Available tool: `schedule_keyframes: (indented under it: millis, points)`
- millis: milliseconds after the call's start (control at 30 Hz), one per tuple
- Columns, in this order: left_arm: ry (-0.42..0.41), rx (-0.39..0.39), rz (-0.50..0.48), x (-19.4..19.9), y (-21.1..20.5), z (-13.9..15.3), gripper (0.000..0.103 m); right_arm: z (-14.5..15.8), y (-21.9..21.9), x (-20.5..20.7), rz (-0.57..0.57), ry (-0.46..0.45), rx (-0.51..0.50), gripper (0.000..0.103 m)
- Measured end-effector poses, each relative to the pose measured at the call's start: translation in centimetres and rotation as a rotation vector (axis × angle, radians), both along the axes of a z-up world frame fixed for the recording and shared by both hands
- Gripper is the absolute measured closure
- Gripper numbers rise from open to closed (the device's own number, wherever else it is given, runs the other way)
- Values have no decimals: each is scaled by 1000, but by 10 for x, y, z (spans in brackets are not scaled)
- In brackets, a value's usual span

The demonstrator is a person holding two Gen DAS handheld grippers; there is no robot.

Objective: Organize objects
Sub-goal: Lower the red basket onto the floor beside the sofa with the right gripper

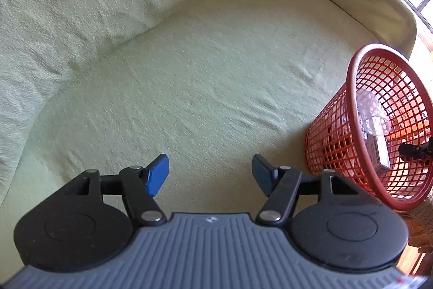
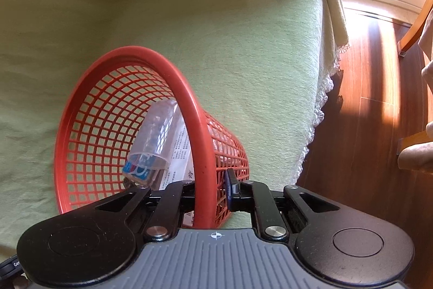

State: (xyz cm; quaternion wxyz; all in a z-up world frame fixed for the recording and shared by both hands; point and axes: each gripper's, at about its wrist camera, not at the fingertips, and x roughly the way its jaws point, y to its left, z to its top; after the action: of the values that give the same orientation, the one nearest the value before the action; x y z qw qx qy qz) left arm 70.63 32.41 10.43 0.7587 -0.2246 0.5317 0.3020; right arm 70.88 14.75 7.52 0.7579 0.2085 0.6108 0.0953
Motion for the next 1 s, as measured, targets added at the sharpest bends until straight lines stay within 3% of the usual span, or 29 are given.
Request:
schedule_keyframes:
  millis: [400, 600, 1000]
  points:
    - [-8, -40, 28, -33, -39, 3, 40, 10, 4, -45, 85, 22, -32, 93]
    - [-14, -64, 19, -66, -46, 0, 40, 9, 7, -91, 86, 37, -73, 93]
    - [-29, -91, -102, -138, -76, -2, 40, 27, -19, -198, -120, 44, -51, 93]
